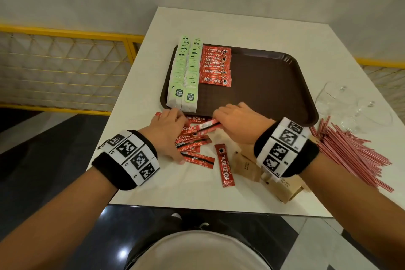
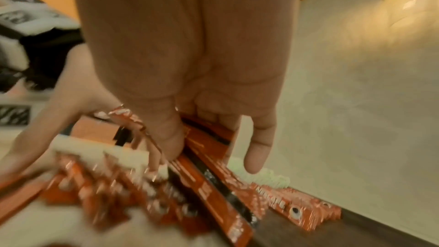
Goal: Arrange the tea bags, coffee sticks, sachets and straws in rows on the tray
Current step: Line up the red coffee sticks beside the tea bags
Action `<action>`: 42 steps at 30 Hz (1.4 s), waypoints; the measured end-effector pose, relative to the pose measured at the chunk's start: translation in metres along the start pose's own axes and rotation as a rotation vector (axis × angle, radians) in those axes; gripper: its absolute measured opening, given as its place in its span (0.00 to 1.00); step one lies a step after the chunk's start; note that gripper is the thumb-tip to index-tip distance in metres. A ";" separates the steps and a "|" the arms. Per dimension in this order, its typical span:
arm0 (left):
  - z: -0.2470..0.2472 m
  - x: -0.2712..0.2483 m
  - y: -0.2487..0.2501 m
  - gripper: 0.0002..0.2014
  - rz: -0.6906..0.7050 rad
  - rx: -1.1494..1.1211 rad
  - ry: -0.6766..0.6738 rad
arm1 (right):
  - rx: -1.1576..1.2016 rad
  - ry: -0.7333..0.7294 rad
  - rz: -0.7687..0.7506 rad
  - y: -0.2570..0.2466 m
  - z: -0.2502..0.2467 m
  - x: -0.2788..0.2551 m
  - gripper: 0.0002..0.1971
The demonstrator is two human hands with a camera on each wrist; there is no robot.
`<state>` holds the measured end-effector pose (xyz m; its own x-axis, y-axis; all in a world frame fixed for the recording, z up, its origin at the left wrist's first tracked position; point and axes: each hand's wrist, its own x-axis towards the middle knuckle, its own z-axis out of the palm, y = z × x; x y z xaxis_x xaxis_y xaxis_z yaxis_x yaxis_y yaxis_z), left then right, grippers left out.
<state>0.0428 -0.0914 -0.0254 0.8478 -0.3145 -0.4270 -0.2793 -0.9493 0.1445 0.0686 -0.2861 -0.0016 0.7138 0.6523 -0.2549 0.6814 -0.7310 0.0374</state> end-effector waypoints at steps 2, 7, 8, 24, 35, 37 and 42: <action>0.001 0.001 -0.001 0.54 0.009 -0.021 -0.030 | 0.153 0.014 0.073 0.000 -0.011 -0.012 0.09; 0.004 0.001 0.000 0.55 -0.004 -0.035 -0.076 | 0.287 -0.149 0.259 -0.017 0.000 -0.026 0.13; 0.005 0.000 0.001 0.53 -0.002 -0.039 -0.079 | 0.226 -0.200 0.274 -0.019 0.004 -0.025 0.17; 0.009 -0.016 -0.005 0.43 -0.071 -0.090 -0.089 | 0.296 -0.180 0.300 -0.034 0.005 -0.004 0.14; 0.014 -0.013 0.009 0.24 -0.041 0.018 -0.083 | 0.352 -0.095 0.229 -0.038 -0.009 0.019 0.16; 0.014 -0.012 0.009 0.25 -0.035 0.008 -0.103 | 0.325 -0.138 0.232 -0.042 -0.003 0.024 0.17; 0.011 -0.014 0.008 0.24 -0.035 0.010 -0.125 | 0.215 -0.167 0.224 -0.042 0.000 0.034 0.19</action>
<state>0.0240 -0.0945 -0.0288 0.7946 -0.2790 -0.5392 -0.2557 -0.9593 0.1196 0.0642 -0.2335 -0.0118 0.7936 0.4419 -0.4182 0.4480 -0.8895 -0.0896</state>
